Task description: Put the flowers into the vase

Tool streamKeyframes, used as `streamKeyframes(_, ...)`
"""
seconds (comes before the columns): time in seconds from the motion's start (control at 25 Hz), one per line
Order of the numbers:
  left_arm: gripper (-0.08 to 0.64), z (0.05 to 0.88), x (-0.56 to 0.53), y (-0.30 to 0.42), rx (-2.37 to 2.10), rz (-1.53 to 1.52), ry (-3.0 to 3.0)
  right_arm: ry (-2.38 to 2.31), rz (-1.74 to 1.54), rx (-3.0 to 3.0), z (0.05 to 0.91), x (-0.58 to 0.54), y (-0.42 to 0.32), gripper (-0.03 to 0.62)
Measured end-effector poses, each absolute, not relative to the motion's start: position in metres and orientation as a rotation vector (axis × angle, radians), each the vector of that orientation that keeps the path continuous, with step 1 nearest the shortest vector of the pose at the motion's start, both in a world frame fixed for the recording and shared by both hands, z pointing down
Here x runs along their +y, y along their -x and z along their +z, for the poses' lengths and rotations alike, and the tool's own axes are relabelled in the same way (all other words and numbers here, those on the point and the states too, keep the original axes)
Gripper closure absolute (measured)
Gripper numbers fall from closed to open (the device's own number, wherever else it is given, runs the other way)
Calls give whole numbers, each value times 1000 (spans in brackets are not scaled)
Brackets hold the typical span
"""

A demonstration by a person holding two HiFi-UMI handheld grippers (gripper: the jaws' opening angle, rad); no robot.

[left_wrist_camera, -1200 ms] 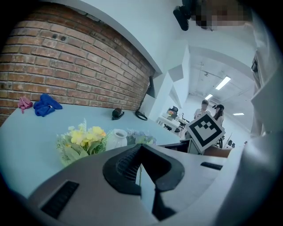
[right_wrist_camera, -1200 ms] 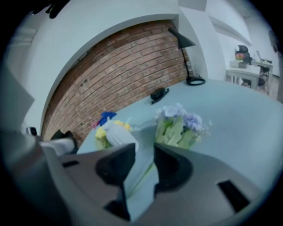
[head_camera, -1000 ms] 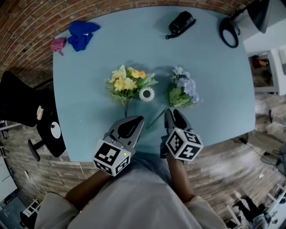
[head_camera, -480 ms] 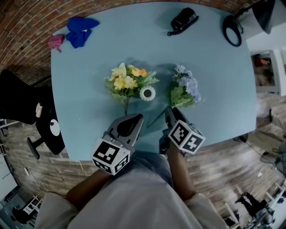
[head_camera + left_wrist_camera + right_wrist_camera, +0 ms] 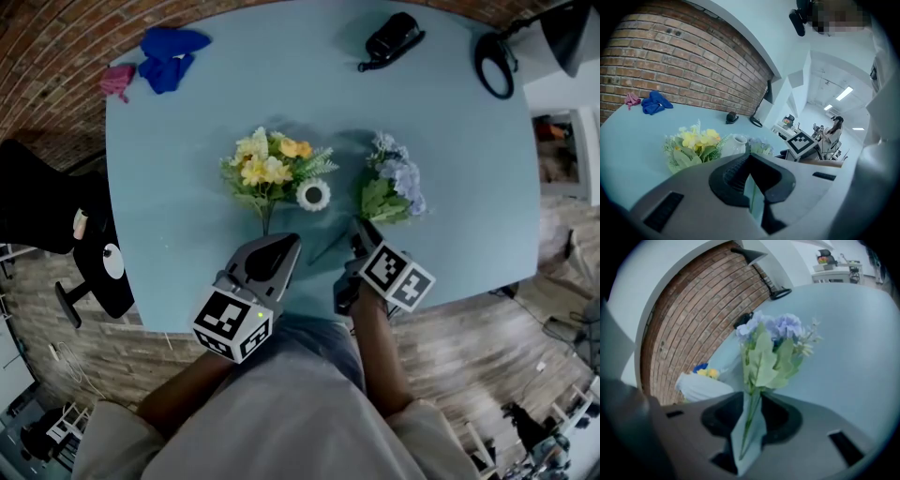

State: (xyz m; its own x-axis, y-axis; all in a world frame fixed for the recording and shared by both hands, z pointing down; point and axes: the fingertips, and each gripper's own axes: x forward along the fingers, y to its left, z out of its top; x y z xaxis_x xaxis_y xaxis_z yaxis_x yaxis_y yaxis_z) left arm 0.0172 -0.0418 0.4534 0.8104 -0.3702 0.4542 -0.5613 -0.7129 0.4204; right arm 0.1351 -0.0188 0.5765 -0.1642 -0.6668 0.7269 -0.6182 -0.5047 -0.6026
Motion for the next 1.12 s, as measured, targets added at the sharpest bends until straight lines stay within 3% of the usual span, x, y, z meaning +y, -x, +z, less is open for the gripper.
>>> streamKeyframes(0.32, 540, 458, -45, -14, -696, 461, -2427, 1918, -1832, 1474, 586, -24, -134, 467)
streamKeyframes(0.72, 540, 458, -45, -12, -699, 455, -2423, 1744, -1819, 1359, 590, -29, -129, 527)
streamKeyframes(1.12, 540, 453, -44, -9, -706, 438, -2422, 1680, -1793, 1296, 583, -27, -129, 547)
